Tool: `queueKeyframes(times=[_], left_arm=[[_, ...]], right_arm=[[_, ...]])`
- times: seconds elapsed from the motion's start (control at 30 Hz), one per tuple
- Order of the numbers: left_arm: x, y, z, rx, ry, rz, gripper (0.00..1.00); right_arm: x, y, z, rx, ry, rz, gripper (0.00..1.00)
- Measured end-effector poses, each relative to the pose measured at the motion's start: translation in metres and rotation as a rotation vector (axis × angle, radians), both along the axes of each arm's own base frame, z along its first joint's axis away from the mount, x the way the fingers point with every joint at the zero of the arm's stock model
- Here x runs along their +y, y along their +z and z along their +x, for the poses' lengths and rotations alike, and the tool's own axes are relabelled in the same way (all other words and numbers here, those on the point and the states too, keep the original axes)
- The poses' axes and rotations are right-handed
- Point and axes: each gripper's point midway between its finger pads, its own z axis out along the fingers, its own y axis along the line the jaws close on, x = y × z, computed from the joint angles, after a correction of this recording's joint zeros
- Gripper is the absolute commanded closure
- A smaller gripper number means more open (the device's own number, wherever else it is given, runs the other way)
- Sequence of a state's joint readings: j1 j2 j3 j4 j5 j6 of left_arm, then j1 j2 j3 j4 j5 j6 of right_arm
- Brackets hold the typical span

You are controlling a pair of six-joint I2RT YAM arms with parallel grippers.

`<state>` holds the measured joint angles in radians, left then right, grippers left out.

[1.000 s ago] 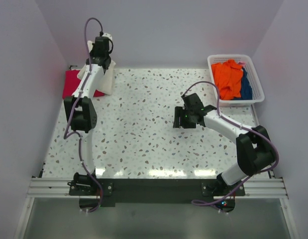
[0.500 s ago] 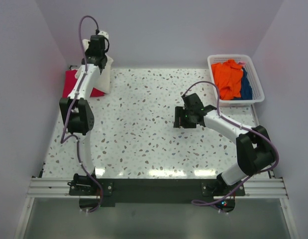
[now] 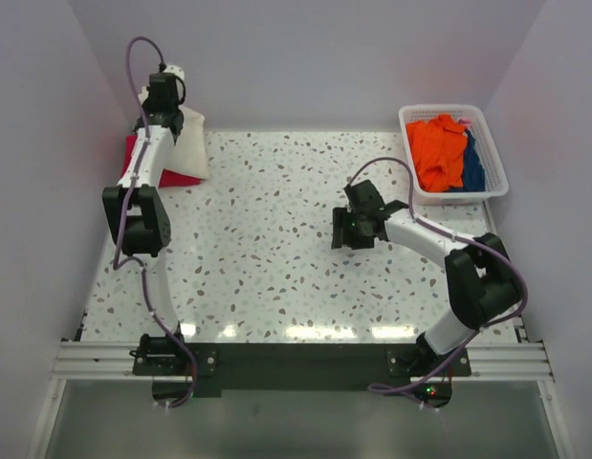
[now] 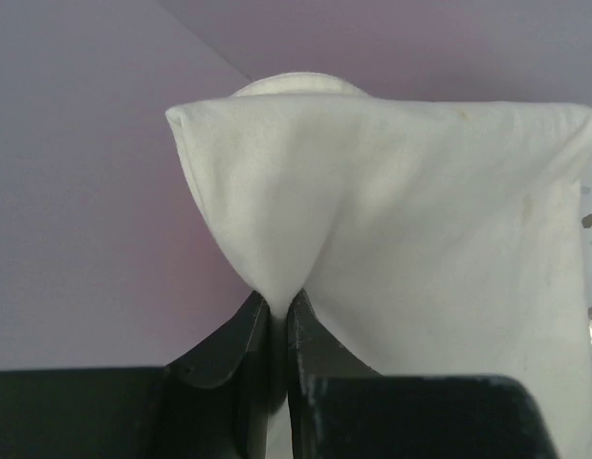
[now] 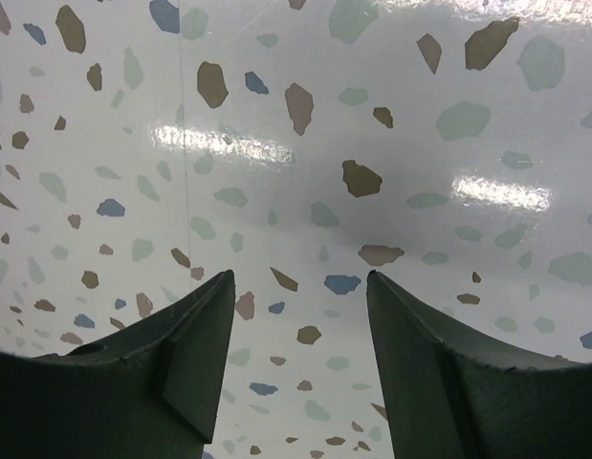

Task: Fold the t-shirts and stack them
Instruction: Neatly place the folded tshirt to the corner, then reset both grippers

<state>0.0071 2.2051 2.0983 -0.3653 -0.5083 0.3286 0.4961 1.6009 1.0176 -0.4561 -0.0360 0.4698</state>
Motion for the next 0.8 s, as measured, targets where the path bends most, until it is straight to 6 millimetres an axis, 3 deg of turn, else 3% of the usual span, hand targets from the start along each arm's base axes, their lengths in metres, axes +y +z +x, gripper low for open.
queueKeyframes(times=[0.03,0.07,0.23,0.33,0.47,0.6,0.8], left_arm=[[0.005,-0.002,0.002,-0.007,0.008,-0.005,0.79],[0.015,-0.006,0.002,-0.008,0.024,-0.009,0.62],[0.047,-0.030,0.005,-0.024,0.110,-0.062,0.39],[0.057,-0.036,0.006,-0.040,0.143,-0.101,0.00],[0.053,-0.028,0.009,-0.101,0.156,-0.181,0.00],[0.035,-0.016,0.008,-0.161,0.131,-0.293,0.00],[-0.003,0.011,-0.025,-0.244,0.074,-0.512,0.00]], right_arm=[[0.000,-0.002,-0.001,0.006,0.002,-0.005,0.39],[0.001,-0.003,-0.001,0.011,0.003,-0.008,0.39],[0.000,-0.005,-0.002,0.018,0.004,-0.020,0.39],[-0.002,-0.006,-0.003,0.019,-0.001,-0.030,0.39],[-0.003,-0.005,-0.003,0.014,-0.004,-0.033,0.38],[-0.004,0.003,-0.001,-0.010,-0.008,-0.028,0.37],[-0.006,0.018,-0.001,-0.058,-0.013,-0.014,0.37]])
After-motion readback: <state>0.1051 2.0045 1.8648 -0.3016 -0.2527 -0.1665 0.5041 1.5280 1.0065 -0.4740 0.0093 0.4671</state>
